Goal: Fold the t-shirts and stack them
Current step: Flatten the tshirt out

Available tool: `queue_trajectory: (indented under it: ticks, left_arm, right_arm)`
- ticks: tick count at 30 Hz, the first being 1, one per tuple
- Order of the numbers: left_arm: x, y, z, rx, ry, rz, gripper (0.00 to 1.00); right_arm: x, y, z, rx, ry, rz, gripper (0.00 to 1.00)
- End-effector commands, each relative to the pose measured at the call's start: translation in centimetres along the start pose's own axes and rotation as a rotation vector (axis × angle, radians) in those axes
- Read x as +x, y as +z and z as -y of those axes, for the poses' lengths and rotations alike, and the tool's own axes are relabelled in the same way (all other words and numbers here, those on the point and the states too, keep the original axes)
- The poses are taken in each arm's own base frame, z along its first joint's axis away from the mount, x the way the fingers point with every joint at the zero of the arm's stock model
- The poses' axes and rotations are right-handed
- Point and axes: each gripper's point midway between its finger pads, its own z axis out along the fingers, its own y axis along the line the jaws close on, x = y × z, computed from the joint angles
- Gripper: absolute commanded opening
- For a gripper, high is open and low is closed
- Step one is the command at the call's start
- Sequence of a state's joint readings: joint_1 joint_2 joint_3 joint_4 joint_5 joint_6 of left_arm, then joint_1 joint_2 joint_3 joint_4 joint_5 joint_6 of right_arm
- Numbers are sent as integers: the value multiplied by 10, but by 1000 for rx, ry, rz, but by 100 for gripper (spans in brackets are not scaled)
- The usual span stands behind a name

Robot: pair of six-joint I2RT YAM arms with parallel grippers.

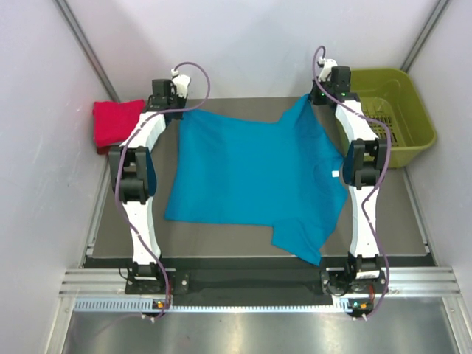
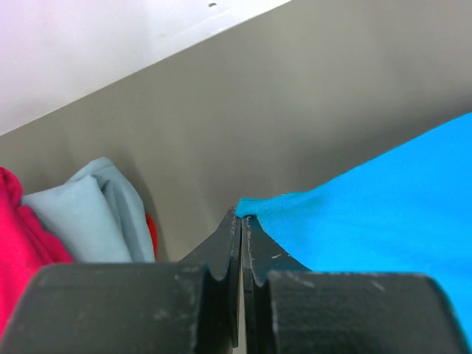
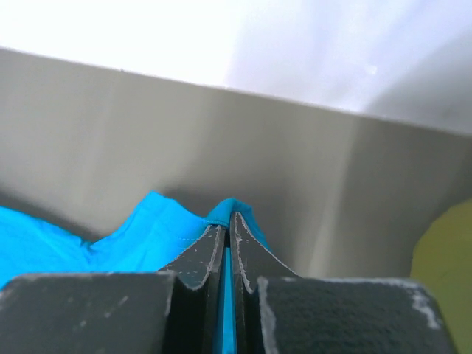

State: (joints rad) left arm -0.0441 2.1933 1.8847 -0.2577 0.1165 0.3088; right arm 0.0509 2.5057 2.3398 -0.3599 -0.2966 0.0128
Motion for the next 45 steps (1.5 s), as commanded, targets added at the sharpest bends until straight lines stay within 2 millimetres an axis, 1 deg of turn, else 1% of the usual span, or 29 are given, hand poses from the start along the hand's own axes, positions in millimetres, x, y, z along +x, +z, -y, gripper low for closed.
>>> queue_trajectory:
  ticks: [1,5,11,12,14,15,16,17,18,19,20,21,22,23,24,25,26,27,28,29,30,31,33,35,36,37,39,40,45]
  left_arm:
    - [-24,-4,-22,-53,-27,60,0]
    - [-27,-9,-32,-68,-46,71,0]
    - [-24,-21,-28,-57,-42,63,0]
    - [-25,-30,-42,-72,-49,73,0]
    - [-18,-33,-37,-57,-48,55,0]
    - [-17,-38,-36,-54,-48,50,0]
    - [-15,-41,-34,-43,-48,46,0]
    - [-14,-43,-32,-38,-48,46,0]
    - [-10,-49,-29,-33,-50,41,0]
    - [-11,-52,-28,-28,-49,47,0]
    - [-10,-54,-26,-25,-47,46,0]
    - [-7,-60,-24,-20,-50,42,0]
    - [-5,-63,-22,-13,-49,40,0]
    - [-8,-70,-20,-7,-46,46,0]
    - [-1,-72,-18,-1,-48,34,0]
    - [0,-74,-16,5,-49,34,0]
    - [-4,-81,-13,15,-44,48,0]
    - [3,-82,-10,24,-48,36,0]
    - [3,-84,-8,32,-48,35,0]
    - [0,-89,-7,39,-46,45,0]
    - [5,-92,-2,55,-53,29,0]
    - [5,-94,1,67,-54,26,0]
    - [9,-102,7,94,-63,8,0]
    - [9,-110,10,103,-63,6,0]
    - [15,-112,12,106,-65,-8,0]
    - [20,-114,13,112,-63,-24,0]
    - [28,-118,15,119,-64,-43,0]
    - [33,-120,17,127,-68,-59,0]
    - [50,-126,17,132,-74,-103,0]
  right_arm:
    - [-62,-4,-9,16,-52,187,0]
    - [-75,-5,-15,16,-79,223,0]
    - [-84,-11,-34,-12,-88,233,0]
    - [-88,-16,-37,-15,-92,234,0]
    - [-77,-20,-41,-27,-84,191,0]
    - [-85,-32,-45,-32,-87,199,0]
    - [-67,-31,-42,-32,-106,152,0]
    - [-64,-36,-46,-45,-111,140,0]
    - [-77,-53,-50,-47,-126,163,0]
    - [-57,-53,-50,-50,-116,122,0]
    - [-56,-60,-53,-56,-117,117,0]
    - [-66,-76,-57,-58,-119,132,0]
    - [-52,-78,-57,-60,-105,94,0]
    - [-49,-85,-58,-64,-97,83,0]
    - [-59,-100,-63,-67,-95,101,0]
    - [-46,-103,-63,-70,-86,69,0]
    - [-45,-110,-67,-75,-86,67,0]
    - [-53,-123,-70,-73,-87,83,0]
    - [-43,-126,-70,-75,-80,60,0]
    - [-43,-132,-72,-76,-80,58,0]
    - [-46,-143,-75,-78,-81,62,0]
    - [-37,-145,-75,-76,-76,41,0]
    - [-36,-159,-80,-81,-80,37,0]
    - [-20,-163,-81,-81,-71,7,0]
    - [-22,-172,-84,-83,-76,15,0]
    - [-10,-174,-84,-83,-68,-10,0]
    - [-8,-185,-87,-82,-68,-8,0]
    - [3,-185,-87,-82,-63,-33,0]
    - [20,-205,-87,-69,-83,-64,0]
